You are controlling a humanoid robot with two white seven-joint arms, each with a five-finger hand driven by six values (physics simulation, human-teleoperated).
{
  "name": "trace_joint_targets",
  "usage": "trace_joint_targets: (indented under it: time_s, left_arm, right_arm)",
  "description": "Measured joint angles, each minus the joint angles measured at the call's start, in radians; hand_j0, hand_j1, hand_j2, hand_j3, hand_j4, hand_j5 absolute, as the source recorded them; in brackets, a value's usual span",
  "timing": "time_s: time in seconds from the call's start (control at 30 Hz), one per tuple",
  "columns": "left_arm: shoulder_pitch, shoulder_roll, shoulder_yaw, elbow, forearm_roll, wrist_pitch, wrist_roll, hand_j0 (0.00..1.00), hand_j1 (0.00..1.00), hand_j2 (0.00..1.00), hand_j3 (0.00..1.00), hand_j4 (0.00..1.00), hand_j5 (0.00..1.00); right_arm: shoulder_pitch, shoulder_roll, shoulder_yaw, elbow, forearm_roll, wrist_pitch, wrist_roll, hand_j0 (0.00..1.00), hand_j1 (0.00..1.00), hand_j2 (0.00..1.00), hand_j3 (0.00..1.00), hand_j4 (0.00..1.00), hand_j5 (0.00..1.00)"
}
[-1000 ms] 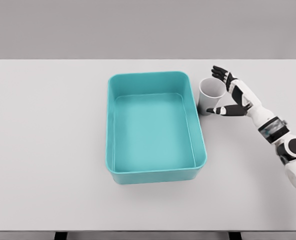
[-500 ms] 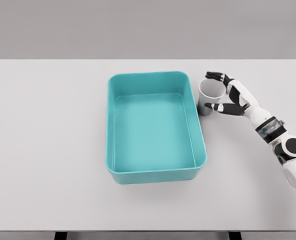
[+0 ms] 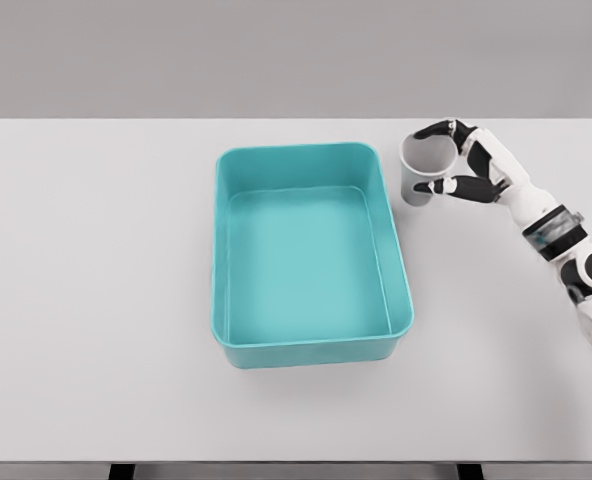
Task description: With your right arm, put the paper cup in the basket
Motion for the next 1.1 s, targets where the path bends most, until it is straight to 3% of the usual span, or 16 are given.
trace_joint_targets:
  time_s: [0.3, 0.77, 0.83, 0.87, 0.9, 1.0, 1.1]
  left_arm:
    - [0.000, 0.000, 0.000, 0.000, 0.000, 0.000, 0.000, 1.00, 1.00, 1.00, 1.00, 1.00, 1.00]
    - [0.000, 0.000, 0.000, 0.000, 0.000, 0.000, 0.000, 1.00, 1.00, 1.00, 1.00, 1.00, 1.00]
    - [0.000, 0.000, 0.000, 0.000, 0.000, 0.000, 0.000, 1.00, 1.00, 1.00, 1.00, 1.00, 1.00]
    - [0.000, 0.000, 0.000, 0.000, 0.000, 0.000, 0.000, 1.00, 1.00, 1.00, 1.00, 1.00, 1.00]
    - [-0.002, 0.000, 0.000, 0.000, 0.000, 0.000, 0.000, 1.00, 1.00, 1.00, 1.00, 1.00, 1.00]
    - [0.000, 0.000, 0.000, 0.000, 0.000, 0.000, 0.000, 1.00, 1.00, 1.00, 1.00, 1.00, 1.00]
    - [0.000, 0.000, 0.000, 0.000, 0.000, 0.000, 0.000, 1.00, 1.00, 1.00, 1.00, 1.00, 1.00]
  right_arm:
    - [-0.055, -0.020, 0.002, -0.078, 0.000, -0.003, 0.002, 0.58, 0.58, 0.58, 0.58, 0.58, 0.58]
    - [-0.094, -0.027, 0.065, -0.275, 0.030, -0.013, 0.013, 0.61, 0.61, 0.61, 0.61, 0.61, 0.61]
    - [-0.106, -0.025, 0.085, -0.285, 0.078, -0.023, 0.016, 0.67, 0.67, 0.67, 0.67, 0.67, 0.67]
    - [-0.118, -0.024, 0.093, -0.288, 0.115, -0.026, 0.016, 0.79, 0.79, 0.79, 0.79, 0.79, 0.79]
    - [-0.135, -0.024, 0.102, -0.291, 0.159, -0.028, 0.015, 0.97, 0.97, 0.97, 0.97, 0.97, 0.97]
    - [-0.178, -0.028, 0.124, -0.293, 0.335, -0.031, 0.011, 1.00, 1.00, 1.00, 1.00, 1.00, 1.00]
    - [-0.247, -0.051, 0.161, -0.294, 0.422, -0.032, 0.008, 1.00, 1.00, 1.00, 1.00, 1.00, 1.00]
